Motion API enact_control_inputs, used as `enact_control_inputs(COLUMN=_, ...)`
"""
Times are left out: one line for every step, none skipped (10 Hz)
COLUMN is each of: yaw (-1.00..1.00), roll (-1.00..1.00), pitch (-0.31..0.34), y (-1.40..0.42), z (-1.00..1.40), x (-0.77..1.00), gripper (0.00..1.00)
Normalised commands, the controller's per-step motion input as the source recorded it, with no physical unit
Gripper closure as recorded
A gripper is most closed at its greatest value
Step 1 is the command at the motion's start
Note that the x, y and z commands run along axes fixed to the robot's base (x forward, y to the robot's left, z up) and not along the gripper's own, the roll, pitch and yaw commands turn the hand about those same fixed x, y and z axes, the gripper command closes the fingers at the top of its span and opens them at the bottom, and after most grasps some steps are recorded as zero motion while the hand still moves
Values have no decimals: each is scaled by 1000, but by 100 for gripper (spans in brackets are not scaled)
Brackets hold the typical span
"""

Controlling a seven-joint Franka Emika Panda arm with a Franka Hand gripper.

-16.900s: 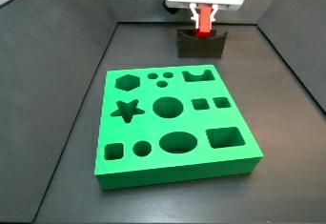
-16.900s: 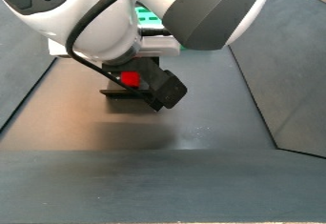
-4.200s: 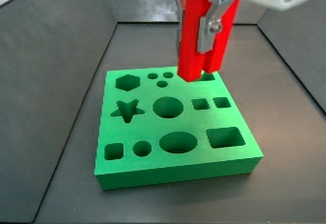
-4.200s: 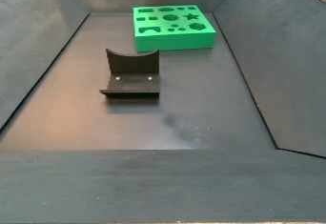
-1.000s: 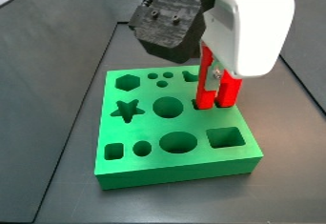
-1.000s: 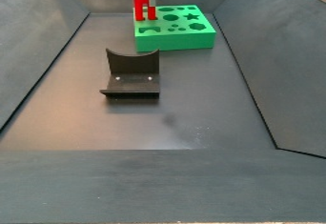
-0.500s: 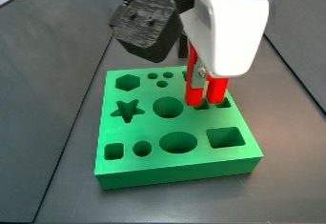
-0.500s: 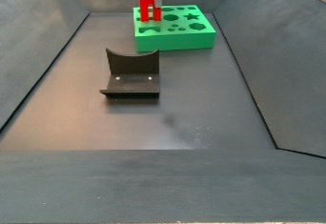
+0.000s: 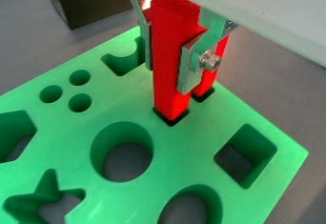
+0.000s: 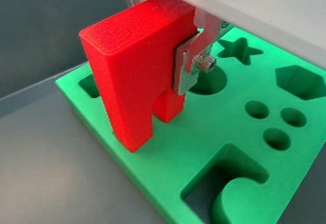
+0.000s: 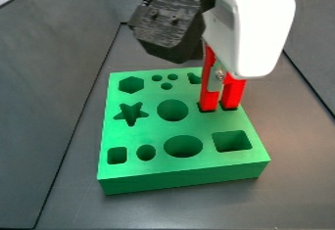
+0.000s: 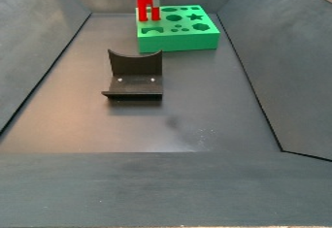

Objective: Pick up the double-square object. Move up. Place the double-square object on the fixture. Regrasp the double-square object. Move to above the board. Insert the double-square object.
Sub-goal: Insert the double-square object.

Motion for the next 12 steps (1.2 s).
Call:
enact_control_inputs(yaw=0, roll=0, pitch=0, y=-34, z=-306, x=-14, gripper=100)
enact_control_inputs(yaw=-37, roll=26, pitch=0, y=-34, z=-317, x=-220, gripper=100)
enact_control_inputs(yaw=-31, roll=34, pitch=-31, y=-37, z=-357, x=-289, gripper=100)
enact_control_inputs(yaw=-20, roll=40, pitch=-54, y=-49, z=-443, x=-383, gripper=100)
enact_control_inputs(yaw=0, roll=6, pitch=-73, y=-137, z=-517, x=-171, gripper=100)
enact_control_inputs(yaw=0, roll=0, pitch=-40, y=-111, z=-591, x=0, gripper=100)
enact_control_inputs(yaw=3, roll=74, pitch=0, y=-60, z=-683, x=3, gripper=100)
enact_control_inputs(yaw=137, roll=177, pitch=3, y=-109, z=-740, x=0, gripper=100)
enact_control_inputs(yaw=49, roll=153, pitch=0, y=0, z=-563, x=11, gripper=100)
enact_control_inputs(yaw=0, roll=-24, pitch=0, y=0, z=0, x=0, gripper=100)
enact_control_inputs(yaw=0, roll=6, pitch=0, y=0, z=0, x=0, gripper=100)
enact_control_inputs(yaw=0, roll=0, pitch=0, y=0, z=0, x=0, gripper=100)
